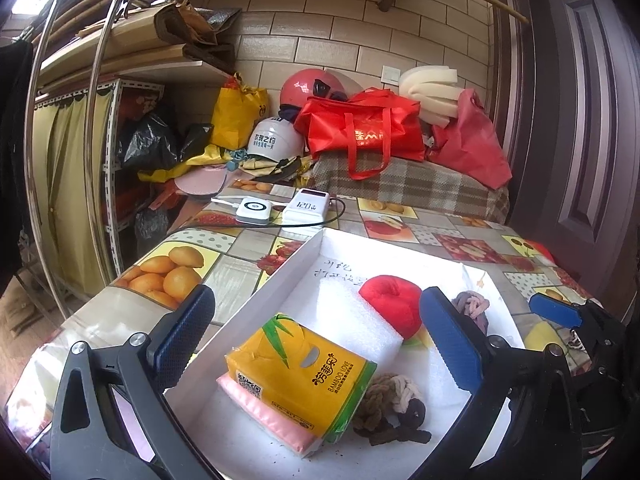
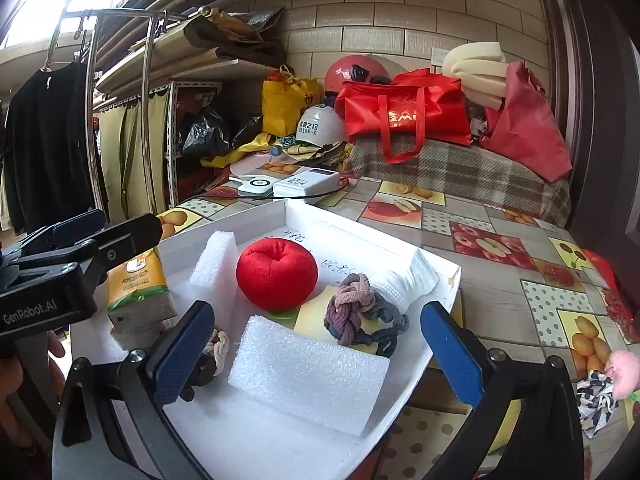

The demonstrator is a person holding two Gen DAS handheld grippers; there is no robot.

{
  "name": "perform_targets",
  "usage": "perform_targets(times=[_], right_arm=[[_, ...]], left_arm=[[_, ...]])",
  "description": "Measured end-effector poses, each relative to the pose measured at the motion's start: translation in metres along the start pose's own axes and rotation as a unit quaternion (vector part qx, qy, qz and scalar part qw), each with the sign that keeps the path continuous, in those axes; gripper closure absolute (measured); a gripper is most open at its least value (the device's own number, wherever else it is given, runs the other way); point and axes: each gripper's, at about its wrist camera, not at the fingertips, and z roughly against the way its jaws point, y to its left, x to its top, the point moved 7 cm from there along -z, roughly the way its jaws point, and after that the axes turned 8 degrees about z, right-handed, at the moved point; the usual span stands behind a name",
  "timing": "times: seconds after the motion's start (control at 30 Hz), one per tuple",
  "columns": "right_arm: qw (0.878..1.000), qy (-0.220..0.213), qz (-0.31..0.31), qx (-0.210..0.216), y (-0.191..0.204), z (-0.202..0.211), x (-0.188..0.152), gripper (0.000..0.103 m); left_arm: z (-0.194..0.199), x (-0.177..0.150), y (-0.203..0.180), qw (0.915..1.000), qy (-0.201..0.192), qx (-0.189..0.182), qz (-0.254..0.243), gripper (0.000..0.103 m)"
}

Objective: Organize soft objects
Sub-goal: 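Grasp the yellow-green sponge with the left tool while the right tool grasps the black-and-white cloth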

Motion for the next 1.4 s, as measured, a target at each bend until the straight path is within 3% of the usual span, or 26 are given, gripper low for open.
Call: perform_targets(times=[0.33,0.5,0.73,0.83,0.93,1.0,1.13,1.27,1.4], right_arm=[[0.999,-0.033,-0.033,-0.008,-0.014,0.015,0.001,0.0],[0.999,-0.02,-0.036,-0.015,-0.023,0.027,-0.013,0.0],[0.995,-0.01,-0.042,-0.086,-0.093,0.074,-0.049,0.0],[0.988,0.004,-0.058,-0.142,-0.146,0.098,-0.072,0.0],[0.977,0.027,-0.101,-0.187,-0.199,0.113,-0.094,0.0],[0.973,0.049,-0.125,-0.187,-0.219,0.114,-0.106,0.0],[0.977,0.074,-0.151,-0.134,-0.224,0.101,-0.115,0.0],[0.982,0.113,-0.096,-0.117,-0.201,0.077,-0.111,0.005],[0.973,0.176,-0.097,-0.115,-0.206,0.044,-0.12,0.019]], left_arm=[[-0.001,-0.001,0.0,0.9999,0.005,-0.007,0.007,0.0],[0.002,-0.003,-0.003,0.9999,0.007,-0.015,0.003,0.0],[0.015,-0.009,-0.021,0.9988,-0.003,-0.037,-0.033,0.0],[0.022,-0.017,-0.044,0.9964,-0.005,-0.055,-0.065,0.0],[0.033,-0.033,-0.081,0.9905,0.01,-0.102,-0.091,0.0],[0.04,-0.05,-0.114,0.983,0.036,-0.143,-0.11,0.0],[0.051,-0.079,-0.178,0.965,0.07,-0.195,-0.16,0.0],[0.028,-0.097,-0.223,0.9582,0.109,-0.185,-0.189,0.0],[-0.005,-0.102,-0.243,0.9623,0.144,-0.152,-0.173,0.0]])
